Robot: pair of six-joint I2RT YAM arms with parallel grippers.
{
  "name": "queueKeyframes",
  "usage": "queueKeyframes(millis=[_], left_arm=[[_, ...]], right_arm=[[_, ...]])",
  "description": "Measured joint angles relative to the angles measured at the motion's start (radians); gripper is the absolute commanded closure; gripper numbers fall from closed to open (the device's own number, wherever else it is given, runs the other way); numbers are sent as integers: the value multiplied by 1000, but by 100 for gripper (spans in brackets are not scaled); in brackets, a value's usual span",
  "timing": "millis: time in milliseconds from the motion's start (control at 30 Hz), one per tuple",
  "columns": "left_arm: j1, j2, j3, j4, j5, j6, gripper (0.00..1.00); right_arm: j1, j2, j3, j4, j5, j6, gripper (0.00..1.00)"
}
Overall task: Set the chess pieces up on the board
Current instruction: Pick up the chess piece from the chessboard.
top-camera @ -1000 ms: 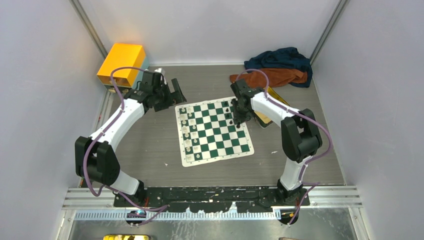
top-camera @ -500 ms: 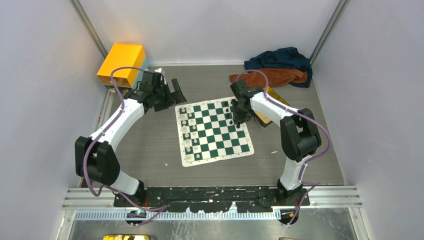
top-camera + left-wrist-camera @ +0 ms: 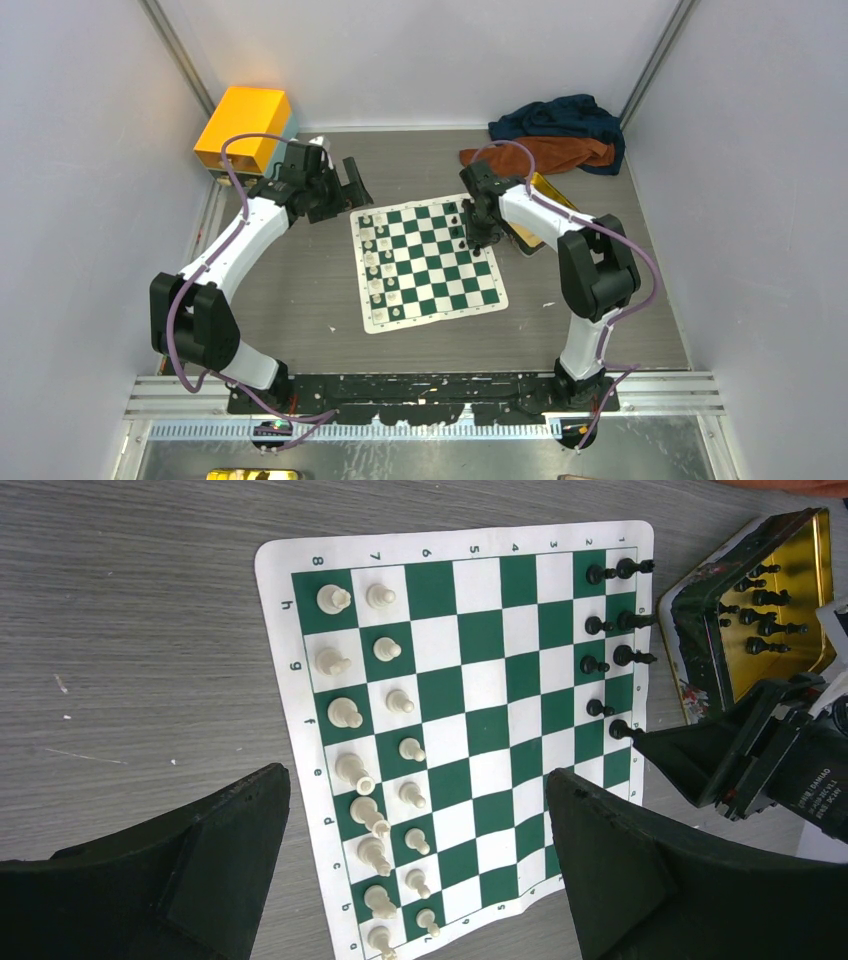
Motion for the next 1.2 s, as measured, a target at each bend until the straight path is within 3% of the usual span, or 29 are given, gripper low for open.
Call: queueKeyframes(millis=[233, 500, 600, 1200], left_arm=[[0, 0, 0, 0, 0, 1, 0], [0, 0, 0, 0, 0, 1, 0], [0, 0, 0, 0, 0, 1, 0], [0, 0, 0, 0, 2, 0, 0]], right_arm=[[0, 21, -2, 12, -3, 5, 69], [0, 21, -10, 21, -4, 17, 91], [0, 21, -10, 24, -3, 18, 94], [0, 21, 18, 5, 24, 17, 96]])
